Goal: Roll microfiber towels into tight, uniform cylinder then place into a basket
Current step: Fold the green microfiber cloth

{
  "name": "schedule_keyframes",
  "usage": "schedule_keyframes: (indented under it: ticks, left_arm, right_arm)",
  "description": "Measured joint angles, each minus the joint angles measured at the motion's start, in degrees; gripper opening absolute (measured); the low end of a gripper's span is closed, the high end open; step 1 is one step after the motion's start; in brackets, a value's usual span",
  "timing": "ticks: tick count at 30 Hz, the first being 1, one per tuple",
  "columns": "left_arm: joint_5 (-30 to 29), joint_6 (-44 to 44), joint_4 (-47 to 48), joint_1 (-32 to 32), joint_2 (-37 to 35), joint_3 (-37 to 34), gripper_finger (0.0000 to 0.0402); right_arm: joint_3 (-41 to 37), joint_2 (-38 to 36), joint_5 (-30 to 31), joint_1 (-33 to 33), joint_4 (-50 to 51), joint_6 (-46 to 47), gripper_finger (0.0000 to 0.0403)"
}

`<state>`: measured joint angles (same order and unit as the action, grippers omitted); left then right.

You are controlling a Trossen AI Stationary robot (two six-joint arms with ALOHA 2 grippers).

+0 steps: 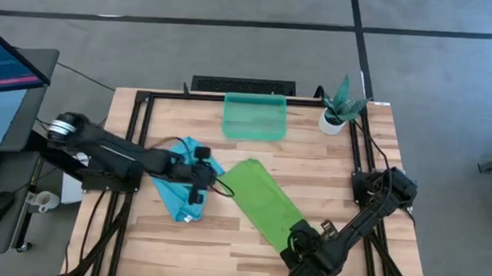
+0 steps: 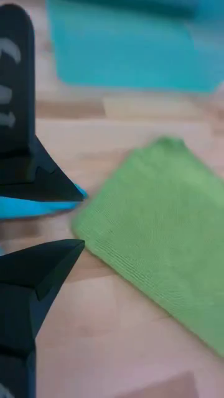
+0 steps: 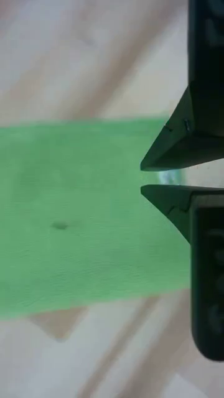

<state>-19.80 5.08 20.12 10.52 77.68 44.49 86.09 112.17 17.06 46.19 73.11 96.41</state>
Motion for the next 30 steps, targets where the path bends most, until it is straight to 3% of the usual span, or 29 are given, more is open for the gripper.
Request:
schedule_keyframes:
  ticks: [6, 12, 19, 26, 30]
  left_arm:
    - [0.96, -0.61, 4.73, -0.80, -14.78, -0.29, 0.0100]
    - [9.67, -0.26, -6.99, -6.66, -21.18, -8.06, 0.0100]
    - [20.00, -3.31, -30.86, -14.86, -15.41, -18.63, 0.0100]
    - [21.08, -9.46, -38.93, -18.53, -5.88, -18.73, 0.0101]
    - [21.23, -13.49, -40.52, -19.08, -0.20, -18.72, 0.0115]
  right_arm:
    - [5.42, -0.10, 14.67, -3.18, 11.89, -9.08, 0.0069]
    - [5.85, -2.90, 23.88, -7.97, 16.60, -18.47, 0.0069]
    - [1.59, -9.72, 25.70, -14.40, 15.73, -23.32, 0.0069]
    - [-6.11, -15.82, 33.61, -15.00, 13.79, -18.30, 0.0069]
    - [-11.29, -17.77, 34.06, -13.64, 12.35, -14.95, 0.0069]
